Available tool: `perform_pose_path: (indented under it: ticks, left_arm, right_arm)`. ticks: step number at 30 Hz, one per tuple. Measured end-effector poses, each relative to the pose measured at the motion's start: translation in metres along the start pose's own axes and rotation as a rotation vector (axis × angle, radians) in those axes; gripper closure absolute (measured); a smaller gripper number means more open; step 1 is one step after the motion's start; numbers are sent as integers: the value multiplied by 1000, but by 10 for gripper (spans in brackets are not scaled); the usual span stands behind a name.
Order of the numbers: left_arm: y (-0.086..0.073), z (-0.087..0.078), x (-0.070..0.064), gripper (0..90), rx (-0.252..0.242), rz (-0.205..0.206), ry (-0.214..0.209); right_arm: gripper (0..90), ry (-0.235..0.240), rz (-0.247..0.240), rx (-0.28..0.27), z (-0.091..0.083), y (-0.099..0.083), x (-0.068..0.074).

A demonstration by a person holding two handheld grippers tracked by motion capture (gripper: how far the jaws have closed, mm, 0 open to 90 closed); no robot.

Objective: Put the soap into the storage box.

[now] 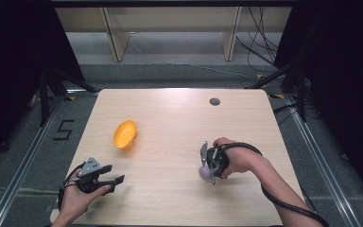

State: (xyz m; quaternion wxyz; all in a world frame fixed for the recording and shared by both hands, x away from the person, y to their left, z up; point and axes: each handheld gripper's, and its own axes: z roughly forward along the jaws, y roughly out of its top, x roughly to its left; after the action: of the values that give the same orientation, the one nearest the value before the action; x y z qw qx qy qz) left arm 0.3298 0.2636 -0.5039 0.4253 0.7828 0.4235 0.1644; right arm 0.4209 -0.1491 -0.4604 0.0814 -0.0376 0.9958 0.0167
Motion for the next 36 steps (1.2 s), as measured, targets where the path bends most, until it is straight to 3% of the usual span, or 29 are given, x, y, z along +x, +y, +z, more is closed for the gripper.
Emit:
perform_pose_path:
  ticks: [1,4,5,6,7,8,9,10,14,16,17,19,22,24,26,32,34,36]
  left_arm:
    - [0,0,0,303,1,3,-1]
    - [0,0,0,303,1,2,-3]
    - [-1,1,0,303,-2,1,-13]
    - [0,1,0,303,2,6,-15]
    - [0,2,-1,303,12,-10,-17]
    - [0,2,-1,303,12,-10,-17]
    - [0,1,1,303,20,22,-13]
    - [0,0,1,303,18,22,-13]
    - [-1,1,0,303,11,8,-10]
    - [0,1,0,303,19,23,-14]
    - [-1,2,-2,303,-2,5,-12]
    - [-1,2,-2,303,4,11,-11]
    - [-1,2,-2,302,11,21,-15]
    - [0,1,-2,303,19,25,-21]
    - [0,2,-3,302,11,18,-20]
    - [0,2,-3,302,13,22,-20]
    - [0,2,-5,303,10,28,-10]
    - [1,2,-6,302,6,33,-26]
  right_arm:
    - [359,0,-33,5,3,1,-3]
    - [383,12,0,11,3,1,-2]
    - [413,30,-53,3,6,2,-6]
    - [429,31,-4,17,6,2,-3]
    - [455,45,-69,11,9,3,-7]
    - [455,45,-69,11,9,3,-7]
    - [462,63,-70,2,11,3,-7]
    - [470,74,6,17,11,3,-4]
    - [493,89,54,6,11,5,-5]
    - [500,90,108,-4,11,5,-6]
    - [501,105,119,-15,11,5,-9]
    - [501,107,109,-35,12,4,-11]
    - [502,153,268,-14,10,2,-9]
    - [503,173,290,-27,11,0,-11]
    - [503,196,352,-41,10,-3,-12]
    - [503,252,366,-110,9,-8,-13]
    - [503,301,416,-147,7,-10,-12]
    - [503,329,434,-157,7,-11,-13]
